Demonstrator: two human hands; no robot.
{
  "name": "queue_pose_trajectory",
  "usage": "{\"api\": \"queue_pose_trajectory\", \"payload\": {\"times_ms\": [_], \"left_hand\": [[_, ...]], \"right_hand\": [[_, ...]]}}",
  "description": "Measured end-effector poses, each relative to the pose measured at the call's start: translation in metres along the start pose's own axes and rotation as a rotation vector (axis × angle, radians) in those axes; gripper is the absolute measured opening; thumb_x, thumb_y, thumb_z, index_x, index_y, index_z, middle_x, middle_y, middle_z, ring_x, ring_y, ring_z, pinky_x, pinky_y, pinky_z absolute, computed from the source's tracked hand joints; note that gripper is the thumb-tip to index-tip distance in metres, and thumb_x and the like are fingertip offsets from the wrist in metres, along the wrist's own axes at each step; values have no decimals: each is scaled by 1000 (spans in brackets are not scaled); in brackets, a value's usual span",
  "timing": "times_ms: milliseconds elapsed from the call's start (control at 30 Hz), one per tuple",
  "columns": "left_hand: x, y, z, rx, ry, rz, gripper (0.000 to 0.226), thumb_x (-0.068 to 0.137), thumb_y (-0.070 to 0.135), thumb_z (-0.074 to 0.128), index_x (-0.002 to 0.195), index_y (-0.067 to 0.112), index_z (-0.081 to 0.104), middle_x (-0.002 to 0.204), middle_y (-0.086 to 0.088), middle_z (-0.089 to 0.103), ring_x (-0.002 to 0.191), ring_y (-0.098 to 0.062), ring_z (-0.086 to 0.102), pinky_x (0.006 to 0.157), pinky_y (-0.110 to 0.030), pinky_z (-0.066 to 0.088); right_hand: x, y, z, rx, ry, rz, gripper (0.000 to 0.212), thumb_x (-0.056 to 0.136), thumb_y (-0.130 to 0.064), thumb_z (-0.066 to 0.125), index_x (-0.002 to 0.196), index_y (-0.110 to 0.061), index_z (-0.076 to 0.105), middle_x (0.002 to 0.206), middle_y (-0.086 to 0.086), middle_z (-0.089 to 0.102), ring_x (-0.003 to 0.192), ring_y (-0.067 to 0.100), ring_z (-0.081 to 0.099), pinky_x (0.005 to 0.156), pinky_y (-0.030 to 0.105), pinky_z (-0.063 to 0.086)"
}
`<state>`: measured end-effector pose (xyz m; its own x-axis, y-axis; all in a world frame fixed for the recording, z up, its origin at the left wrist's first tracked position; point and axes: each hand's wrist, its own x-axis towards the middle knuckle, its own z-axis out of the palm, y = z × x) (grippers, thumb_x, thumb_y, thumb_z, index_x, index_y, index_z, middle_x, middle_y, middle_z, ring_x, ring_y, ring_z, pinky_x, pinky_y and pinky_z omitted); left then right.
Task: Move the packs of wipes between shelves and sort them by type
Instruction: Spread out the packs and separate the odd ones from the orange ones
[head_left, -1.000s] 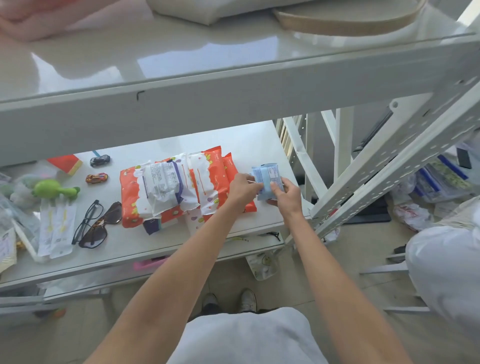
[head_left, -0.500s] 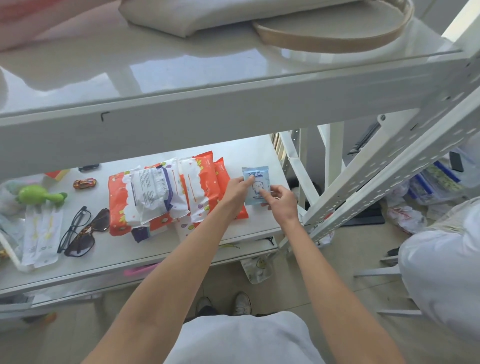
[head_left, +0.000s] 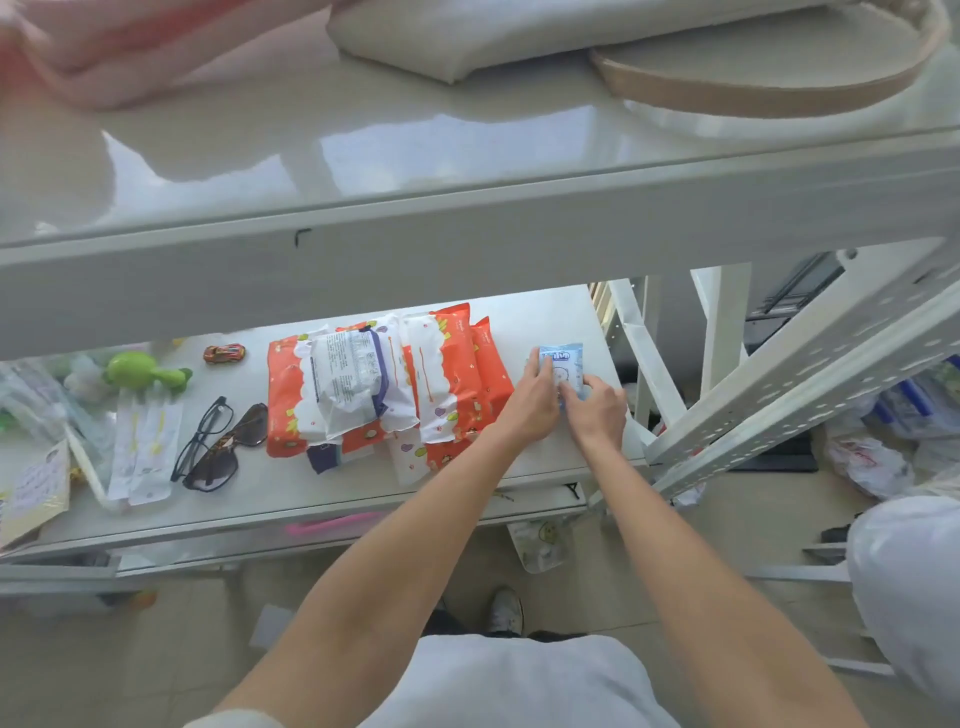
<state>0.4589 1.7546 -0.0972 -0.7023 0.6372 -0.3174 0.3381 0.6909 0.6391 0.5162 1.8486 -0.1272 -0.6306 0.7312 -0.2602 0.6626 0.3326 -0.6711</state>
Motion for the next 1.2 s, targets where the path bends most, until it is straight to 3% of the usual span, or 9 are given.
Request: {"api": "queue_pose_trajectory", "payload": {"times_ms": [133,233,433,533,667,800,933,1067,1200], "left_hand": [[-32,7,-32,-192,244,22,50,101,0,47,150,-1,44,159,-18,40,145,-29,42,122,-36,32],[-78,-15,-59,-341,583,-34,29,96,-2,54,121,5,68,121,-9,67,108,-17,65,97,-34,55],[-171,-124,-119,-337,1110,-469,23,92,15,67,112,6,59,114,-9,51,100,-26,57,92,-20,46],[-181,-184,-124,-411,951,-757,67,84,46,77,127,2,52,128,-19,55,119,-35,54,101,-43,45],[-171,-223,-120,-877,672,-755,104,54,78,80,128,8,56,121,-10,70,113,-28,68,99,-42,53],[-162,-226,-124,-1034,653,-687,75,72,39,91,127,10,50,122,-12,67,111,-30,69,96,-47,58],[-160,-239,-124,-1109,656,-623,96,52,46,96,131,14,51,125,-10,69,113,-29,69,99,-49,57],[-170,-235,-119,-1073,598,-494,88,63,30,97,135,17,49,118,-8,71,109,-24,71,93,-41,58],[-164,-231,-106,-922,584,-556,87,55,33,100,127,18,53,107,1,73,101,-15,70,89,-39,58]], "right_hand": [[-17,-16,-7,-74,106,-17,50,97,-46,63,132,-11,57,126,17,51,97,39,66,78,39,49],[-37,-47,5,-58,111,-210,33,97,-33,65,122,-11,60,119,13,57,94,31,65,72,32,44],[-82,-138,68,-5,-255,-479,33,95,-42,71,104,-10,69,96,4,73,86,19,69,78,32,58],[-103,-176,109,-123,-379,-407,67,83,-71,68,97,-6,65,89,7,70,81,22,69,69,36,54],[-109,-193,146,-155,-431,-271,89,64,-81,74,110,-6,64,105,8,71,98,27,71,75,39,60],[-101,-190,130,-24,-457,-204,57,66,-58,90,86,-14,59,84,1,66,82,21,69,63,33,52],[-99,-149,96,22,-161,-414,48,75,-41,87,104,-13,61,99,3,59,90,22,65,74,37,62],[-111,-96,51,66,-3,-383,50,83,-20,86,123,-9,58,112,7,51,87,11,57,72,11,53],[-127,-42,34,77,64,-274,39,83,-17,85,110,-14,57,105,8,65,89,22,64,71,33,60]]}}
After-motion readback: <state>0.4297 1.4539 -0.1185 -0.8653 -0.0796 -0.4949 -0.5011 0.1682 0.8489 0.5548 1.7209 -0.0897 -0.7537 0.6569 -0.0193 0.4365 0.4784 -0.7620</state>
